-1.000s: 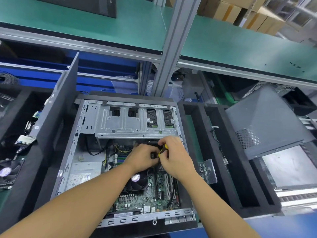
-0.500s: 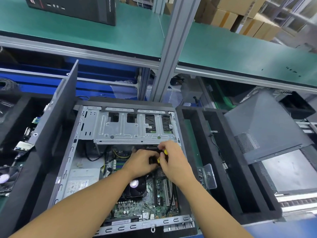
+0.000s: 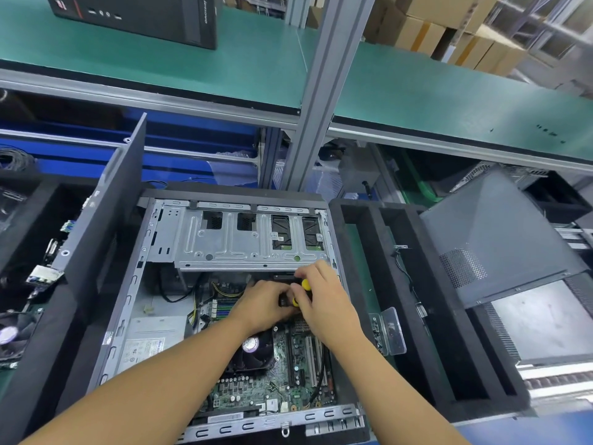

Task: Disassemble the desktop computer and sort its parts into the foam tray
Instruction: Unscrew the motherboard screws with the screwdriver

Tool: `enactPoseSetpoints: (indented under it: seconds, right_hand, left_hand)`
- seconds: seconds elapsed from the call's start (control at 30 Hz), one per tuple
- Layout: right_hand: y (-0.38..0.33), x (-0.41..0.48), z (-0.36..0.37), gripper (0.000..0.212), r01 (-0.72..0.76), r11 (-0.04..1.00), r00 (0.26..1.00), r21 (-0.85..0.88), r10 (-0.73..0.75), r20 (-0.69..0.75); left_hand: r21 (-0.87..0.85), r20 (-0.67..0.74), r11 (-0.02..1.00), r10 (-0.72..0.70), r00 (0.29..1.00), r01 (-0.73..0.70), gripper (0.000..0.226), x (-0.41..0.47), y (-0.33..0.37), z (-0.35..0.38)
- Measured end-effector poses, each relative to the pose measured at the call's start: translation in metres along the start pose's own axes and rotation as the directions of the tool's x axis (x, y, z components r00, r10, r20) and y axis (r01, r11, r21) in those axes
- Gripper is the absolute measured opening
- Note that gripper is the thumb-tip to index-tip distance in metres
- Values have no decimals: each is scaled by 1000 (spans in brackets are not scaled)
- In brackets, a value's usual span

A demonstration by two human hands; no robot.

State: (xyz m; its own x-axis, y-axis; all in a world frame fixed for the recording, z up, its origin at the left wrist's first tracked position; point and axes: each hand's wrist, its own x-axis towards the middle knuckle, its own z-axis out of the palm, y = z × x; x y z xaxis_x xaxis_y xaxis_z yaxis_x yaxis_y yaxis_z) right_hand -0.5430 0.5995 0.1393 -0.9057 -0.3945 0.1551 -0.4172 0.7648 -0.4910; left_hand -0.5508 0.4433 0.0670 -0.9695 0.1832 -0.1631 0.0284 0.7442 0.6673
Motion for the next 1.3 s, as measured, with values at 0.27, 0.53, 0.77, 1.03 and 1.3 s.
enactPoseSetpoints:
  seconds: [0.27, 0.53, 0.77, 1.03, 1.3]
  right_hand:
    - [3, -1, -3, 28, 49, 998, 997, 31, -50, 51]
    - [0, 1, 1, 13, -6, 1000, 1000, 10, 6, -22]
    - [6, -2, 2, 25, -11, 996, 1000, 94, 9, 23]
    - [4, 2, 2, 14, -8, 999, 998, 38, 10, -64]
    - [6, 1, 2, 11, -15, 995, 1000, 94, 17, -21]
  left_hand:
    - [17, 8, 998, 64, 998, -64, 5, -3, 3, -3]
    - [-20, -15, 998, 62, 998, -62, 10, 1, 1, 0]
    - [-21, -1, 998, 59, 998, -59, 20, -1, 1, -1]
    - [-38, -20, 998, 49, 999, -50, 7, 1, -2, 2]
    - [-31, 19, 997, 72, 997, -71, 25, -1, 1, -2]
